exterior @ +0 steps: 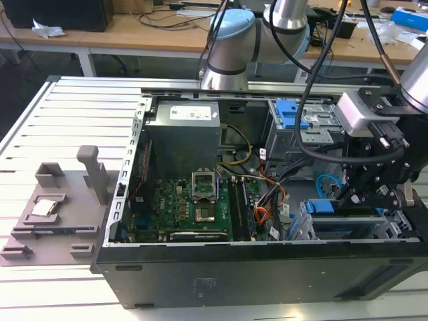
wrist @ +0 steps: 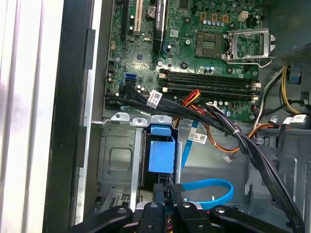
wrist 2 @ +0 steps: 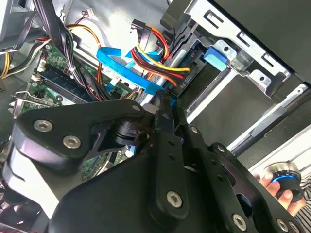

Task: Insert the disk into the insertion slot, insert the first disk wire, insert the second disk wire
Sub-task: 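Insert the second disk wire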

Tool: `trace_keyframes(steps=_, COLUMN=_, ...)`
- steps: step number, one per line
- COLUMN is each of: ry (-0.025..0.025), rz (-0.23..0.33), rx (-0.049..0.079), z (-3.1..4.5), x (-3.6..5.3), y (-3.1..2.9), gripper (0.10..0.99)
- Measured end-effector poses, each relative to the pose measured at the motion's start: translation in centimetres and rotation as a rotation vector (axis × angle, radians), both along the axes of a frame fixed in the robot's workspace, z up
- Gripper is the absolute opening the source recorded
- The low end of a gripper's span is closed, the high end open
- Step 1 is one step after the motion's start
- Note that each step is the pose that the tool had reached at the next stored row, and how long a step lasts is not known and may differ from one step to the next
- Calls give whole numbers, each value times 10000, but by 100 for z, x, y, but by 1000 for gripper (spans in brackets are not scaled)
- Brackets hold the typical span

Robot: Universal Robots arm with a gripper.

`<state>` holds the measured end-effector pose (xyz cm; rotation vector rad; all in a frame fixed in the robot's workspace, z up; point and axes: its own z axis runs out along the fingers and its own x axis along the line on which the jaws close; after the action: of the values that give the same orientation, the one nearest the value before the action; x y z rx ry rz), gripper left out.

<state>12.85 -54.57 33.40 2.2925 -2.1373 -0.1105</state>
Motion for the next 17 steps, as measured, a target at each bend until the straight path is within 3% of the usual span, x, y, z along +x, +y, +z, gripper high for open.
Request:
trace_keyframes(steps=3, ry=1, rz=-1, rx=-4, z=22, x=0, y=-1, gripper=231)
trace_keyframes(steps=7, ry=1, rz=-1, rx=-9, z=233, x=0, y=-1, gripper=231)
trace_keyframes(steps=11, ry=1, rz=0, rx=-9, z=282, x=0, y=6, gripper=231)
trace_keyframes(steps=12, ry=2, rz=0, rx=-9, z=290, x=0, y=7, gripper=220)
trace_keyframes(steps=14, ry=1, rz=0, rx=-8, z=313, x=0, y=8, gripper=106)
trace_keyframes(steps=17, ry=1, rz=-1, rx=-10, z=405, x=0, y=9, gripper=106)
